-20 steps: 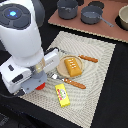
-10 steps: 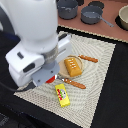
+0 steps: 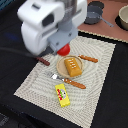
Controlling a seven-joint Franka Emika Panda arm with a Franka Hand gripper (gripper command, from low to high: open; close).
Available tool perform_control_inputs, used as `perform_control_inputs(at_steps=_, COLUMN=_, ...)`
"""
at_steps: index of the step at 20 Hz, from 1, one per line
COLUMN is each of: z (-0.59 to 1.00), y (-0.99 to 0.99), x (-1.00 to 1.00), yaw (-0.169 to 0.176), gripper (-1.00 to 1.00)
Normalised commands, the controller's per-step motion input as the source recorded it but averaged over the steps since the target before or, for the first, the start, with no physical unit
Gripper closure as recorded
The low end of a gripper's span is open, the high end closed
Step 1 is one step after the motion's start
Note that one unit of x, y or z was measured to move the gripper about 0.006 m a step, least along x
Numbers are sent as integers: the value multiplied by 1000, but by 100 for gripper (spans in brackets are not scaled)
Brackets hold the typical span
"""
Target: Interact with the objects in diverse but meaningful ways.
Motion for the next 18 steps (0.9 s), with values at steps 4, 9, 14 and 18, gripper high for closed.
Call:
perform_control_inputs(at_steps=4, z=166, y=928, x=40, yaw=0, gripper=100)
perform_control_inputs(at_steps=9, z=69, y=930, x=8, yaw=0, gripper=100)
perform_control_inputs(at_steps=14, z=-18, y=926, x=0, yaw=1, gripper=100)
perform_control_inputs(at_steps=18, z=-56, y=931, x=0, yaw=0, gripper=100)
